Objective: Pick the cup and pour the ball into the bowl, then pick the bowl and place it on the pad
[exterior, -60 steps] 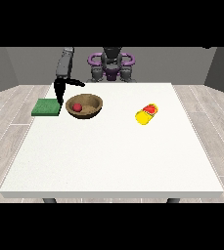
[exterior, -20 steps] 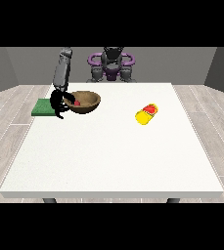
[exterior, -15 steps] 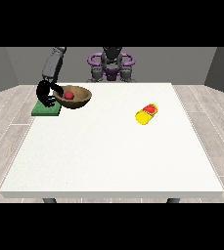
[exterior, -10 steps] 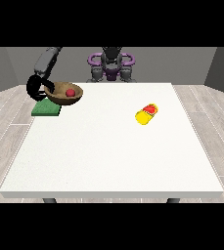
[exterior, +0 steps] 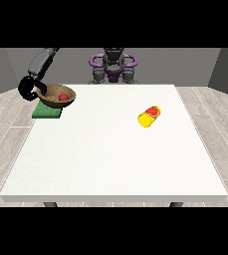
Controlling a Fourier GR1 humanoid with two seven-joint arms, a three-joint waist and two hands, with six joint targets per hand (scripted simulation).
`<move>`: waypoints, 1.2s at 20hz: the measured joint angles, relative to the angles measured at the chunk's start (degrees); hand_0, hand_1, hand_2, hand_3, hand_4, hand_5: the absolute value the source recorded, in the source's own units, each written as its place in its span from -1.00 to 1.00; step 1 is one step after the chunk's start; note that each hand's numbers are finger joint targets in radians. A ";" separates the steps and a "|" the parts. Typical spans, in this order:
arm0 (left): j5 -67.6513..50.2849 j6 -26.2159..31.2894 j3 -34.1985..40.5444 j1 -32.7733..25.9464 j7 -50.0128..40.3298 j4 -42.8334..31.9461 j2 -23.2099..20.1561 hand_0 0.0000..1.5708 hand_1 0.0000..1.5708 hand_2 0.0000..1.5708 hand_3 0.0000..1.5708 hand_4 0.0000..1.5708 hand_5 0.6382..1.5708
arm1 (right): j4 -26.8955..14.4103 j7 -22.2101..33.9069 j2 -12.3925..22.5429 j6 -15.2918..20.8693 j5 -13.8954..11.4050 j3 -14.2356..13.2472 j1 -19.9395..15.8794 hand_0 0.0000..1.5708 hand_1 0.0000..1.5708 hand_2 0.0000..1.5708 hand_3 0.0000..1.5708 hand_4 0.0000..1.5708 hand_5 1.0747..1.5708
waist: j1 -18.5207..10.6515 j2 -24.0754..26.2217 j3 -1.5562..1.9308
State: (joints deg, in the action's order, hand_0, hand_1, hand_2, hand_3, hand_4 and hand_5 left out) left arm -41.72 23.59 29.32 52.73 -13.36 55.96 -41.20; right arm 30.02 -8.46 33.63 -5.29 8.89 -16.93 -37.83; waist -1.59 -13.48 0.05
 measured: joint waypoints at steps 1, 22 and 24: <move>-0.08 -0.91 -0.29 0.56 -0.25 1.14 0.07 -1.00 -1.00 -1.00 -1.00 -1.00 1.00 | -0.69 -1.45 0.62 -0.41 -0.09 -0.32 0.51 1.00 1.00 1.00 0.07 0.44 0.96 | -0.06 -0.67 0.01; -7.95 -9.39 -0.30 2.17 -8.57 22.94 -3.42 -1.00 -1.00 -1.00 -1.00 -1.00 0.98 | -13.71 -9.36 14.20 -2.38 3.25 -9.27 -1.55 -0.67 -0.67 -0.49 -0.53 -1.00 0.45 | -4.63 -12.53 0.12; -8.72 -9.40 0.43 1.49 -8.98 23.75 -4.18 -1.00 -1.00 -1.00 -1.00 -1.00 0.98 | -13.81 -9.69 15.16 -3.03 3.65 -9.80 -1.98 -0.63 -0.63 -0.61 -0.70 -1.00 0.40 | -4.26 -13.06 0.12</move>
State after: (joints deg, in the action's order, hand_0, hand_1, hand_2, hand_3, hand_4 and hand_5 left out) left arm -50.44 14.20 29.75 54.22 -22.34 79.71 -45.39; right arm 16.20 -18.16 48.79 -8.32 12.55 -26.74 -39.80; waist -5.85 -26.54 0.17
